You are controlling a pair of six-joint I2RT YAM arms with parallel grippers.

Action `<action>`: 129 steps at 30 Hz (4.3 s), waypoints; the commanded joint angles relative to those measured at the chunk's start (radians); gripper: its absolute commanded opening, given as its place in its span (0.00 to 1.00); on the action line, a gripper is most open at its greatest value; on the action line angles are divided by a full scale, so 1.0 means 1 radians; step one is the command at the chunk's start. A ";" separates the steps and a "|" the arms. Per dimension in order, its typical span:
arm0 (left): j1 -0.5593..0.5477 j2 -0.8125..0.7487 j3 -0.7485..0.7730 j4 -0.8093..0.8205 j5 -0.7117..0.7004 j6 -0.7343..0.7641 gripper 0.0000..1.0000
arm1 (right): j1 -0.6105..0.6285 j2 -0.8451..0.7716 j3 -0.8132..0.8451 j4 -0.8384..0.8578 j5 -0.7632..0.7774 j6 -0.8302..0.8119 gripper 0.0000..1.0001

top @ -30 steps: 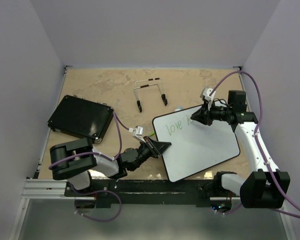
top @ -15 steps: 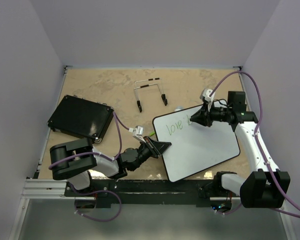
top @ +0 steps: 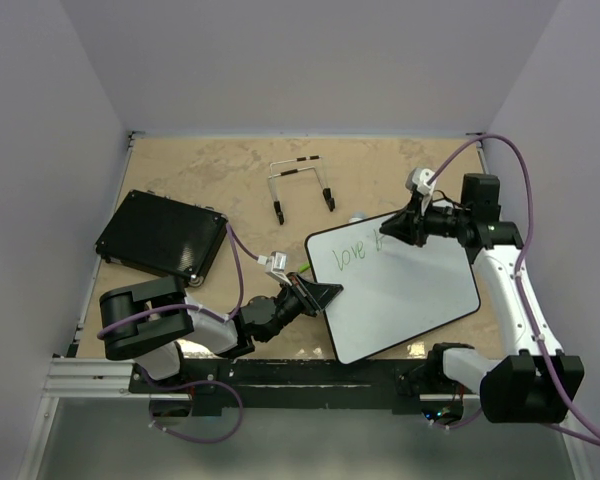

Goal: Write a sentence on the whiteboard

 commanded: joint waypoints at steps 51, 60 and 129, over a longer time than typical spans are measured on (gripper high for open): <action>0.009 -0.001 -0.003 0.178 0.002 0.088 0.00 | -0.102 0.024 -0.066 0.183 0.001 0.063 0.00; 0.009 0.007 -0.001 0.182 0.005 0.085 0.00 | -0.077 0.009 -0.103 0.320 0.016 0.166 0.00; 0.009 0.004 0.001 0.182 0.010 0.088 0.00 | -0.068 0.050 -0.001 0.128 0.053 0.057 0.00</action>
